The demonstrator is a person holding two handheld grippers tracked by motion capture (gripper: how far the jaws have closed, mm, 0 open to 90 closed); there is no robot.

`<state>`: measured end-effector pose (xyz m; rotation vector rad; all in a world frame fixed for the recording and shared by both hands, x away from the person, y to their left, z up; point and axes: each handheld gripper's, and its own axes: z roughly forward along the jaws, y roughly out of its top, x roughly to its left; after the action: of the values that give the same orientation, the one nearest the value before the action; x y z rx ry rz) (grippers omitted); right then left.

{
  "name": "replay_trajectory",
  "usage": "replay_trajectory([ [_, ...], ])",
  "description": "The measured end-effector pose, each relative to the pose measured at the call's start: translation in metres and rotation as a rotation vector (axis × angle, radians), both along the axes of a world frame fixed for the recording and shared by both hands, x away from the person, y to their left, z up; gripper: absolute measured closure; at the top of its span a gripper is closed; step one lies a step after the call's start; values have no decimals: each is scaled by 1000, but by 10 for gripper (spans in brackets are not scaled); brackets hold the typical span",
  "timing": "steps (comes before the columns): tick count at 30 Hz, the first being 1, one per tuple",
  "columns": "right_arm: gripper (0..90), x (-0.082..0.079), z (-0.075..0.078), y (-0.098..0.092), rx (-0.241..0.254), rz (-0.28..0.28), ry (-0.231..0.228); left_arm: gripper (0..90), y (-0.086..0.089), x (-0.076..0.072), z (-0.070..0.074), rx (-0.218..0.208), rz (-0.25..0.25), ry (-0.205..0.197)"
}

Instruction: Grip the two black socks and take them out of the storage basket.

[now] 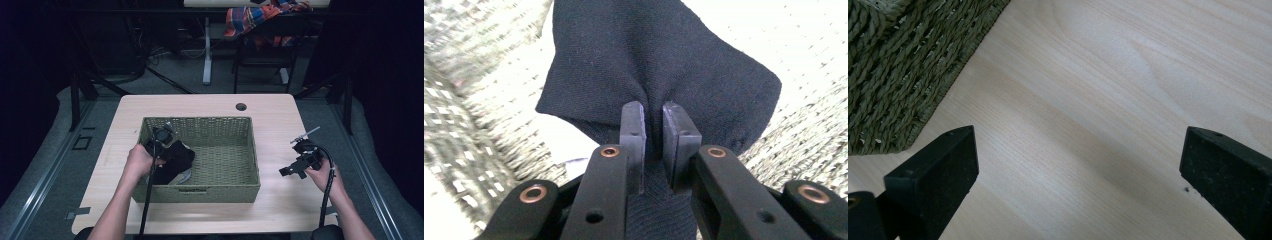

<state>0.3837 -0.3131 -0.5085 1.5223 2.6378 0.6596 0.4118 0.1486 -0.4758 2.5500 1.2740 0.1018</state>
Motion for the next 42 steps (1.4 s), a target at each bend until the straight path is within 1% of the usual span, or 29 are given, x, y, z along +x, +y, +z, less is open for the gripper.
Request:
replay_trajectory([
  [1,20,0,0,0,3,1,5,813,1,-1,3,2,-1,-5],
  [3,20,1,1,-1,-13,22,18,813,2,-2,7,-1,-2,-17],
  [5,20,2,2,-1,-18,28,21,813,3,-3,11,-3,-3,-27],
  [6,20,0,0,0,1,2,6,813,3,-3,12,0,-6,-29],
  [7,20,0,1,0,0,0,1,812,4,-3,13,0,-5,-32],
  [11,20,1,2,-3,-23,24,12,812,5,-3,17,-3,-5,-36],
  [14,20,1,2,-2,-23,21,11,812,5,-3,18,-2,-8,-37],
  [15,20,0,1,-1,-11,7,3,812,6,-2,20,-5,-10,-39],
  [17,20,1,2,-2,-10,15,5,812,6,-2,22,-6,-8,-37],
  [18,20,1,2,-2,-10,15,5,812,5,-1,23,-6,-10,-45],
  [19,20,1,2,-3,-19,23,9,812,5,-1,24,-8,-11,-46],
  [20,20,0,1,-3,-10,-1,-2,812,5,-1,25,-5,-16,-43],
  [21,20,0,1,-3,-10,-1,-2,812,4,-1,26,-4,-16,-47],
  [22,20,1,2,-4,-13,17,9,812,4,0,27,-1,-17,-48],
  [23,20,2,3,-5,-19,27,14,812,4,0,28,1,-17,-46],
  [24,20,0,1,-3,-5,2,1,812,5,1,30,0,-17,-51],
  [25,20,1,2,-3,-20,18,5,812,5,2,32,0,-20,-47],
  [27,20,1,3,-3,-22,23,7,812,5,3,36,7,-21,-56],
  [28,20,0,2,-3,-14,6,-1,812,5,3,38,9,-25,-56],
  [30,20,0,1,-4,-5,8,3,812,5,2,42,11,-29,-57],
  [31,20,1,3,-5,-25,28,18,812,6,2,44,12,-30,-61],
  [32,20,1,3,-5,-25,28,18,812,6,2,46,15,-29,-64],
  [33,20,0,1,-3,-7,2,3,812,7,2,48,11,-30,-63],
  [35,20,0,2,-3,-7,-1,1,812,8,2,52,7,-33,-63],
  [36,20,0,1,-3,-7,1,0,812,10,1,56,8,-36,-70],
  [37,20,0,1,-3,-12,-1,-4,812,10,1,56,8,-36,-70],
  [40,20,0,1,-2,5,0,2,812,12,0,62,8,-40,-74],
  [41,20,0,1,-3,-6,1,-1,812,12,0,63,6,-35,-77],
  [42,20,0,1,-2,6,0,1,812,13,0,66,4,-38,-80],
])
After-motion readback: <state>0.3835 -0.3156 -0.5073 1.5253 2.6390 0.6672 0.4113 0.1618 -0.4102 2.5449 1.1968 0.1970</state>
